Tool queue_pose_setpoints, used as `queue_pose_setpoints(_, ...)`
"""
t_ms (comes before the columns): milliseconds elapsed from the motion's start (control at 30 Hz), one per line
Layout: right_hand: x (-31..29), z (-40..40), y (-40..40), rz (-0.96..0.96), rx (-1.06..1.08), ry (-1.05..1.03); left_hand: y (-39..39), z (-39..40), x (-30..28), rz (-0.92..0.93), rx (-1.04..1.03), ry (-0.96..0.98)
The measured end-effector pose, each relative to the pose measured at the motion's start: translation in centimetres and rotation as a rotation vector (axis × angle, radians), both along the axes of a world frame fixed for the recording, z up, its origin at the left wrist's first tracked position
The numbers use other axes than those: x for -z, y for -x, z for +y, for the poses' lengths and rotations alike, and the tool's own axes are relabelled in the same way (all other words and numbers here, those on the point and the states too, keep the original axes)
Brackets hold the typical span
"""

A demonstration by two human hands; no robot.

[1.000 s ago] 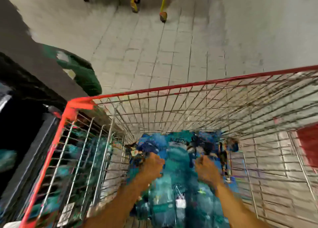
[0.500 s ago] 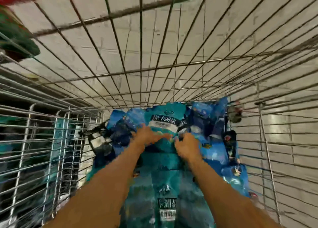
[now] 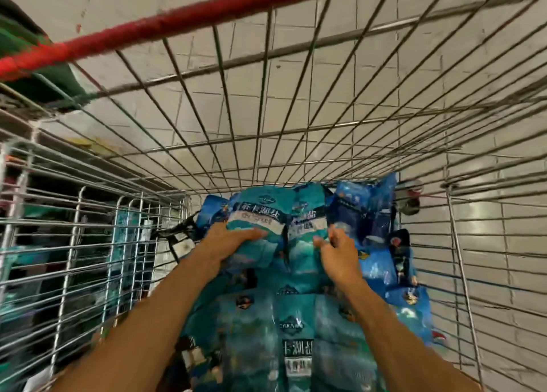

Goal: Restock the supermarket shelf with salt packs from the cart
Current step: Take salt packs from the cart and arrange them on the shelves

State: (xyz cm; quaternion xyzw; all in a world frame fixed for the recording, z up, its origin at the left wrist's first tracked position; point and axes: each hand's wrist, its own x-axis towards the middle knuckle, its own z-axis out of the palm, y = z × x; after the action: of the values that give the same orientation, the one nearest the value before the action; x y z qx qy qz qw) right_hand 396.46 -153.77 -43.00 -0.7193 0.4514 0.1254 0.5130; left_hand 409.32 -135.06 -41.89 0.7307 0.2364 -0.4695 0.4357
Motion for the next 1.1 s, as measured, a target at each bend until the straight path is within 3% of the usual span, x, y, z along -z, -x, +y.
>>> queue_pose_setpoints(167, -4.9, -2.9, 2.8, -0.143, 0.246, -0.264, 2.6, 2.9, -5.6, 0.038, -0.204, 0.098)
queue_pose_setpoints(267, -9.7, -3.4, 4.6, -0.208, 0.393, -0.523, 4.2, 3.6, -10.2, 0.025, -0.276, 0.193)
queue_pose_setpoints(400, -17.3, -2.2, 6.6, -0.105, 0.517, -0.493, 6.5, 4.9, -18.6, -0.016, -0.364, 0.28)
queue_pose_setpoints(633, -31.7, 4.9, 11.4, -0.294, 0.458, -0.66, 13.7, 11.6, -34.4, -0.1, -0.484, 0.423)
queue_pose_setpoints(800, -41.0, 12.2, 11.0, -0.402, 0.306, -0.552, 19.2, 18.2, -44.1, -0.229, -0.59, 0.635)
queue_pose_setpoints(900, -46.7, 17.5, 11.5, -0.469, -0.036, -0.518, 21.6, 22.0, -48.0, -0.361, -0.605, 0.675)
queue_pose_setpoints(1100, -53.7, 27.2, 11.0, -0.547, -0.381, -0.787, 24.9, 29.8, -54.2, -0.668, -0.751, 0.594)
